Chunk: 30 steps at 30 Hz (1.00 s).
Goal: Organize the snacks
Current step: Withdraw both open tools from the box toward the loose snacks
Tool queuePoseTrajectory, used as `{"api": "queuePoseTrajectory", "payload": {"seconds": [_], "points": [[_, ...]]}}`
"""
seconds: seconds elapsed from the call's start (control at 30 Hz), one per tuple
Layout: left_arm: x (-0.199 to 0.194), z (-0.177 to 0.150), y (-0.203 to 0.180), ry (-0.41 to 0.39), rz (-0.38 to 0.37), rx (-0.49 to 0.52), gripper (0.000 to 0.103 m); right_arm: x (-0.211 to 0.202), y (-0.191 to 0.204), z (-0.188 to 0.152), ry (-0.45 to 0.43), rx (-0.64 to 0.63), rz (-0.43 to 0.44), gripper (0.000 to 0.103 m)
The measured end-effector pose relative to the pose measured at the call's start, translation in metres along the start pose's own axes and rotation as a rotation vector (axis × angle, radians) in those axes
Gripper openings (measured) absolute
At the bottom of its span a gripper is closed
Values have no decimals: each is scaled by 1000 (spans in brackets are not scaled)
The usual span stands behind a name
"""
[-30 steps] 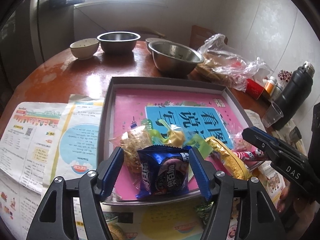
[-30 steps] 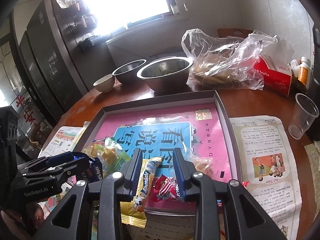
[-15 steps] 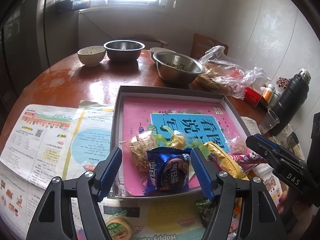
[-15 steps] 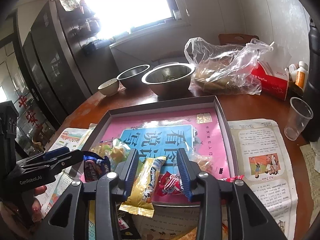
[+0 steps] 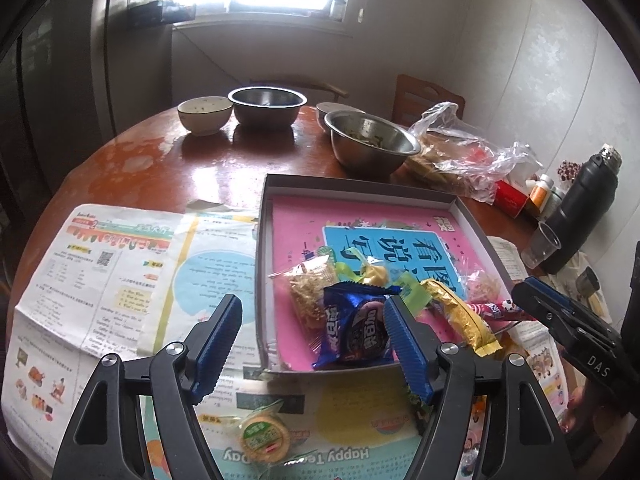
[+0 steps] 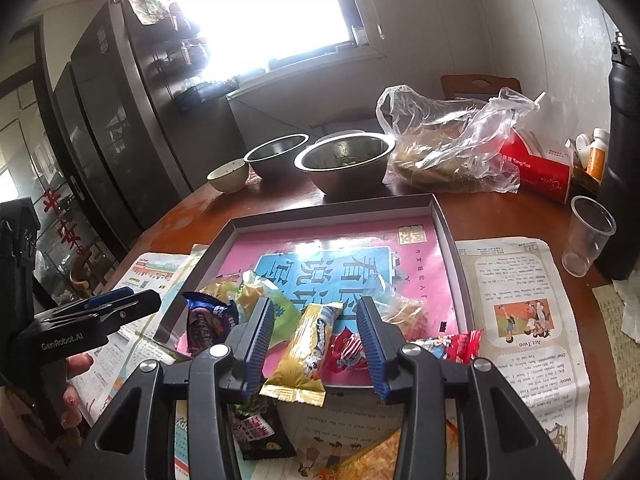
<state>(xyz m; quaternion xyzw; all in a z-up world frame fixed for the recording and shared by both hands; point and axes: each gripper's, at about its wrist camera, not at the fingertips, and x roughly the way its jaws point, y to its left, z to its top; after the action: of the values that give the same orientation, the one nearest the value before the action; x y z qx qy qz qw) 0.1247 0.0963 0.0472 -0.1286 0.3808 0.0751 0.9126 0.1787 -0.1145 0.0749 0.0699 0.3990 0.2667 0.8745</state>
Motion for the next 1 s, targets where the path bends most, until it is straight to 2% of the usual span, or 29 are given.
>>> {"api": "queuePoseTrajectory", "payload": {"seconds": [0.8,1.0], "points": [[-37,-20,17,-18,18,4,76,-41,22,-25,-36,-28,14,50],[-45,-28,20,-23,19,12,79,-52,24,-36,-36,-28,11,56]]}}
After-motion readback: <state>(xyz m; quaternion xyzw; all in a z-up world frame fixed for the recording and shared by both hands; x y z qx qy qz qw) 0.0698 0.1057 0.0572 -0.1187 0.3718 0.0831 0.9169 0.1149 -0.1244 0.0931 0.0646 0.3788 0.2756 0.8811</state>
